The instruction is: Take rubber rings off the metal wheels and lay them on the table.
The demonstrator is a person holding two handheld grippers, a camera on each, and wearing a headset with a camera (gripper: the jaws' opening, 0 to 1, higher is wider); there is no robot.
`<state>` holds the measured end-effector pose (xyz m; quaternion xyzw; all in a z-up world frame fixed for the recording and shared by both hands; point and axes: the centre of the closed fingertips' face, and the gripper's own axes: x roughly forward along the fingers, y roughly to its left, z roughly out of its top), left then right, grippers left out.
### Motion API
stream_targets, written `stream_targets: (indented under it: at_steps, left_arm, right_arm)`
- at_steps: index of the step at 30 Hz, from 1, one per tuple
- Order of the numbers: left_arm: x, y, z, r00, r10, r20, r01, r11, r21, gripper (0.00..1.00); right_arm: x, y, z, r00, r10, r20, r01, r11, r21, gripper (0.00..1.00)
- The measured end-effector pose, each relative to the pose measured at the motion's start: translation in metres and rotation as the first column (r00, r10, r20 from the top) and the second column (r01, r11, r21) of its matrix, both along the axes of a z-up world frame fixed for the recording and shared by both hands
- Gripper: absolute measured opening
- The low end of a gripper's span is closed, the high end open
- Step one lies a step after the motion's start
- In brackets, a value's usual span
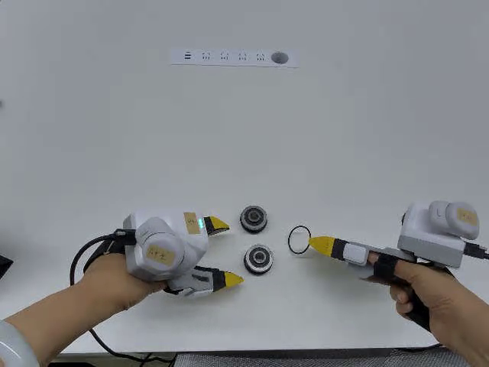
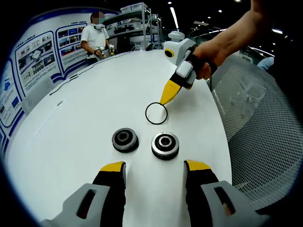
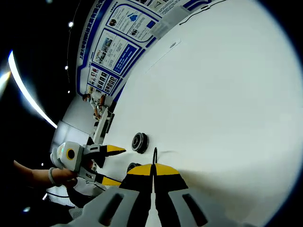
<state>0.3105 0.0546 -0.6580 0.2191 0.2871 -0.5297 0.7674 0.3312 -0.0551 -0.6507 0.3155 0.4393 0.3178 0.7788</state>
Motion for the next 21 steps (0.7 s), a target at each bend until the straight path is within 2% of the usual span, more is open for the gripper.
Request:
stream_targets:
  at_steps: [3, 12, 21]
  left_arm:
    - [0.0008, 0.0, 0.0002, 1.0, 0.003, -0.001, -0.003, 1.0, -0.001, 0.51]
    - [0.0019, 0.002, -0.0001, 1.0, 0.008, -0.003, -0.008, 1.0, -0.002, 0.5]
    - [0.001, 0.0012, 0.0018, 1.0, 0.009, -0.003, -0.009, 1.0, -0.006, 0.5]
  right_arm:
    - [0.0023, -0.0036, -0.0057, 1.0, -0.005, 0.008, 0.006, 1.0, -0.029, 0.02]
    - [0.0054, -0.0056, -0.0083, 0.999, 0.007, 0.047, -0.004, 0.997, -0.078, 0.02]
    - [0.0054, -0.0068, -0.0106, 0.996, 0.04, 0.082, -0.029, 0.99, -0.136, 0.1]
